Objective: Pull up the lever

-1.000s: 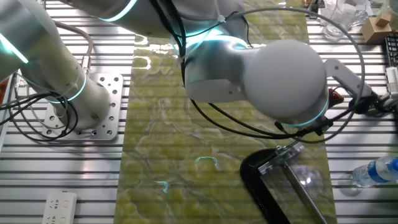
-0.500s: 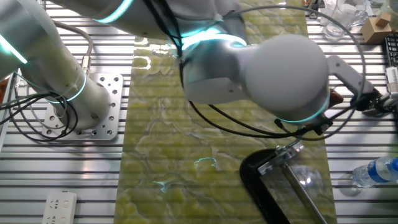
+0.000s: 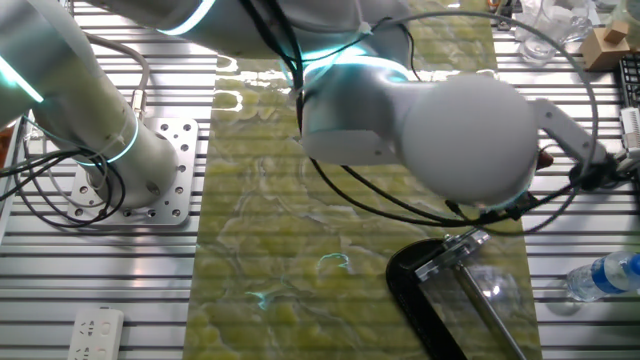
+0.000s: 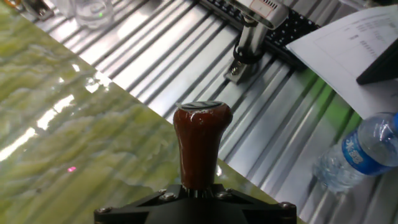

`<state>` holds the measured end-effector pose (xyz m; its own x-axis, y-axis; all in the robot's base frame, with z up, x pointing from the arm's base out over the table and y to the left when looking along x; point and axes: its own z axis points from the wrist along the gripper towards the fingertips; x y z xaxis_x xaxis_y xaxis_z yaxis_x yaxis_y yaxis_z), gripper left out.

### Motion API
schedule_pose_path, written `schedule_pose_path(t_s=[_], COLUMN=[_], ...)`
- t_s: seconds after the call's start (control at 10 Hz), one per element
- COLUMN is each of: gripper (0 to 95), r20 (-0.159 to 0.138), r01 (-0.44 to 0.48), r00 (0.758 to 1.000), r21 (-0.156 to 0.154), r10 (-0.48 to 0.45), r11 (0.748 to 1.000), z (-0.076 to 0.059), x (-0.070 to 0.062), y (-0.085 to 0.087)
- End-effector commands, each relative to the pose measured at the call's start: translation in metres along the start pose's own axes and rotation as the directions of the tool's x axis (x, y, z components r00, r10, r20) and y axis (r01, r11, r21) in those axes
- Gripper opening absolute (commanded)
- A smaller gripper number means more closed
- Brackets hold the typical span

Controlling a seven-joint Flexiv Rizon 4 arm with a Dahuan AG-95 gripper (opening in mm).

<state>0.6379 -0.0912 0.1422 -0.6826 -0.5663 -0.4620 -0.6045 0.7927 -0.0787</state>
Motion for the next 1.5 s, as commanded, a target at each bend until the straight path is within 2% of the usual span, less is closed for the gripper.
schedule_pose_path(t_s=[0.1,0.2,0.3,0.4,0.6,0.7,1.0,1.1,1.2,1.3,1.4,1.5], gripper=[0.0,0.0,0.0,0.0,0.0,0.0,0.0,0.0,19.0,38.0,76.0,76.0], r20=[0.001,-0.002,-0.006,-0.025,-0.073,-0.087,-0.15,-0.154,-0.157,-0.142,-0.127,-0.126], r01=[0.004,-0.013,-0.015,-0.018,-0.017,-0.02,-0.031,-0.043,-0.044,-0.057,-0.046,-0.035], r00=[1.0,1.0,1.0,1.0,0.997,0.996,0.987,0.986,0.986,0.987,0.991,0.991], r21=[0.01,-0.008,-0.007,0.004,0.061,0.07,0.131,0.131,0.122,0.078,0.049,0.024], r10=[-0.004,0.013,0.015,0.018,0.021,0.026,0.05,0.064,0.063,0.068,0.052,0.038], r11=[1.0,1.0,1.0,1.0,0.998,0.997,0.991,0.99,0.992,0.995,0.998,0.999], z=[-0.028,-0.027,-0.024,-0.021,-0.022,-0.023,-0.022,-0.016,-0.011,-0.005,0.002,0.005], x=[-0.001,-0.003,-0.005,-0.006,-0.006,-0.006,-0.004,0.001,0.005,0.01,0.012,0.012], y=[-0.001,0.001,0.004,0.008,0.009,0.01,0.008,0.003,-0.003,-0.01,-0.014,-0.016])
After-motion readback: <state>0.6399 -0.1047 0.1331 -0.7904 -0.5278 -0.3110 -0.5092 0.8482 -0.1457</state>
